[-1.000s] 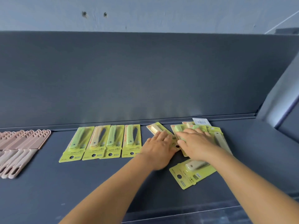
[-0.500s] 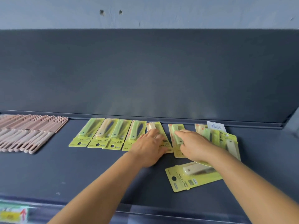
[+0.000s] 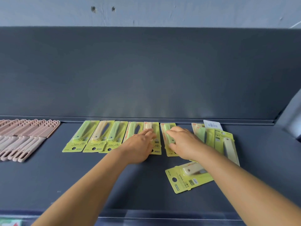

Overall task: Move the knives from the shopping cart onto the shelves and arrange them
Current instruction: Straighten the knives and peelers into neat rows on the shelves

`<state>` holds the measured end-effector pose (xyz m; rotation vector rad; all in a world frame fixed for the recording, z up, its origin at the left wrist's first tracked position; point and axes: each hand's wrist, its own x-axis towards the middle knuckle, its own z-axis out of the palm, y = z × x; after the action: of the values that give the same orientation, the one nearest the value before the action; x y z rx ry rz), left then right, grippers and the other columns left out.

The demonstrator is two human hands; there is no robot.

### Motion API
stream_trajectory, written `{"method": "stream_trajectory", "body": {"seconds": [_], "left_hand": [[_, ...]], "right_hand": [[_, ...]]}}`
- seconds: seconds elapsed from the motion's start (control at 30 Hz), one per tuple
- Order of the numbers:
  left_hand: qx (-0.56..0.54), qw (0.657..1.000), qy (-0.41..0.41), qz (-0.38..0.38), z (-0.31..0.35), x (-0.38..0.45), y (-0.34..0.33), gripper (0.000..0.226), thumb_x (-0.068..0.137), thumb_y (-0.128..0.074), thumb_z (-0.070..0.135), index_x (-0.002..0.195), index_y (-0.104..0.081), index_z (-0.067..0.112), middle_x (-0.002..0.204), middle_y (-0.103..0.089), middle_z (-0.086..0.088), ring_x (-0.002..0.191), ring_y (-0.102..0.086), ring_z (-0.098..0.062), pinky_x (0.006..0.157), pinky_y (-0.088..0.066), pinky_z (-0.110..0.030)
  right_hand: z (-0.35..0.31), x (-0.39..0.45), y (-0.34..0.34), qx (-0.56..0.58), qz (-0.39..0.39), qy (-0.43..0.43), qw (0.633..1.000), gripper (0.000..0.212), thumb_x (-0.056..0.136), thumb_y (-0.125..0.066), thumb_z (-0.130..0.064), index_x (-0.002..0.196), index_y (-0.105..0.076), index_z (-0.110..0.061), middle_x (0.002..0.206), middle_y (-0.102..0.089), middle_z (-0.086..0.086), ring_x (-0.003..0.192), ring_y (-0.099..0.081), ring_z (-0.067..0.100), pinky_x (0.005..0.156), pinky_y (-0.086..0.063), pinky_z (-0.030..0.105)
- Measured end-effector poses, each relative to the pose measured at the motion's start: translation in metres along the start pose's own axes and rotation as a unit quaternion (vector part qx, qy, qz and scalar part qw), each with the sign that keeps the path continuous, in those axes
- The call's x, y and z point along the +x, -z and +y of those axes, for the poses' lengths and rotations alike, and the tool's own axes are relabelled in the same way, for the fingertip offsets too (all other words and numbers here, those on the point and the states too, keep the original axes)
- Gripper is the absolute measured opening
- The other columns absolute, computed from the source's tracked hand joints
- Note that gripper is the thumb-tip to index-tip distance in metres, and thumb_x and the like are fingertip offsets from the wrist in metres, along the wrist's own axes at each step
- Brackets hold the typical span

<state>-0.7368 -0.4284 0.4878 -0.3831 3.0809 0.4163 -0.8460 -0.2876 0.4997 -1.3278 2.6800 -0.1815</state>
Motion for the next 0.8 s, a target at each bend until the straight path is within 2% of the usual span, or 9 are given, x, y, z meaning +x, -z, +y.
{"method": "stream_trajectory", "body": {"seconds": [0.17, 0.33, 0.43, 0.53, 0.63, 0.73, 0.8], "left_hand": [[0.002, 1.000, -0.002, 0.012, 0.000, -0.001, -0.001, 0.041, 0.101, -0.038, 0.026, 0.140, -0.036, 0.016, 0.157, -0.019, 0.004, 0.131, -0.041, -0.022, 0.101, -0.028, -0.025], [0.011, 1.000, -0.011, 0.016, -0.003, -0.002, 0.002, 0.041, 0.101, -0.037, 0.025, 0.141, -0.035, 0.016, 0.156, -0.021, 0.004, 0.134, -0.037, -0.021, 0.103, -0.027, -0.025], [0.032, 0.999, -0.014, 0.031, 0.001, -0.001, 0.001, 0.046, 0.100, -0.038, 0.024, 0.145, -0.029, 0.016, 0.158, -0.016, 0.002, 0.143, -0.023, -0.019, 0.111, -0.019, -0.028], [0.034, 0.997, -0.046, 0.047, 0.019, 0.002, 0.000, 0.056, 0.099, -0.042, 0.026, 0.150, -0.019, 0.020, 0.160, -0.009, 0.003, 0.146, -0.014, -0.018, 0.116, -0.014, -0.031], [0.032, 0.993, -0.102, 0.048, 0.050, 0.009, -0.002, 0.059, 0.099, -0.044, 0.031, 0.151, -0.016, 0.024, 0.160, -0.008, 0.006, 0.145, -0.014, -0.017, 0.115, -0.014, -0.031], [0.025, 0.989, -0.144, 0.024, 0.083, 0.021, -0.009, 0.061, 0.098, -0.043, 0.033, 0.151, -0.014, 0.027, 0.160, -0.007, 0.004, 0.146, -0.010, -0.017, 0.117, -0.014, -0.033], [0.023, 0.986, -0.163, -0.001, 0.099, 0.028, -0.016, 0.061, 0.098, -0.043, 0.036, 0.151, -0.014, 0.029, 0.160, -0.007, 0.001, 0.146, -0.012, -0.020, 0.118, -0.018, -0.035]], "right_hand": [[-0.010, 0.006, -0.005, 0.020, 0.015, -0.011, 1.000, 0.045, 0.098, -0.046, -0.029, 0.141, -0.038, -0.018, 0.149, -0.029, -0.004, 0.134, -0.033, 0.023, 0.103, -0.037, 0.038], [-0.013, 0.008, -0.008, 0.025, 0.021, -0.019, 0.999, 0.047, 0.098, -0.045, -0.030, 0.143, -0.036, -0.020, 0.149, -0.029, -0.003, 0.134, -0.032, 0.022, 0.103, -0.037, 0.039], [-0.012, 0.002, -0.004, 0.038, 0.028, -0.009, 0.999, 0.052, 0.099, -0.043, -0.030, 0.148, -0.028, -0.020, 0.154, -0.022, -0.005, 0.138, -0.026, 0.021, 0.107, -0.032, 0.038], [-0.002, -0.008, 0.003, 0.030, 0.070, -0.014, 0.997, 0.056, 0.100, -0.040, -0.027, 0.151, -0.020, -0.020, 0.157, -0.018, -0.006, 0.142, -0.020, 0.020, 0.114, -0.024, 0.036], [0.023, -0.022, 0.011, 0.003, 0.101, -0.080, 0.992, 0.056, 0.099, -0.039, -0.023, 0.151, -0.018, -0.018, 0.155, -0.022, -0.003, 0.141, -0.020, 0.023, 0.115, -0.021, 0.035], [0.049, -0.037, 0.015, -0.002, 0.089, -0.168, 0.982, 0.058, 0.096, -0.037, -0.018, 0.150, -0.016, -0.015, 0.155, -0.023, 0.001, 0.141, -0.020, 0.025, 0.112, -0.021, 0.034], [0.062, -0.046, 0.013, 0.010, 0.066, -0.184, 0.981, 0.056, 0.097, -0.032, -0.020, 0.151, -0.016, -0.016, 0.156, -0.022, 0.001, 0.142, -0.019, 0.024, 0.113, -0.021, 0.035]]}}
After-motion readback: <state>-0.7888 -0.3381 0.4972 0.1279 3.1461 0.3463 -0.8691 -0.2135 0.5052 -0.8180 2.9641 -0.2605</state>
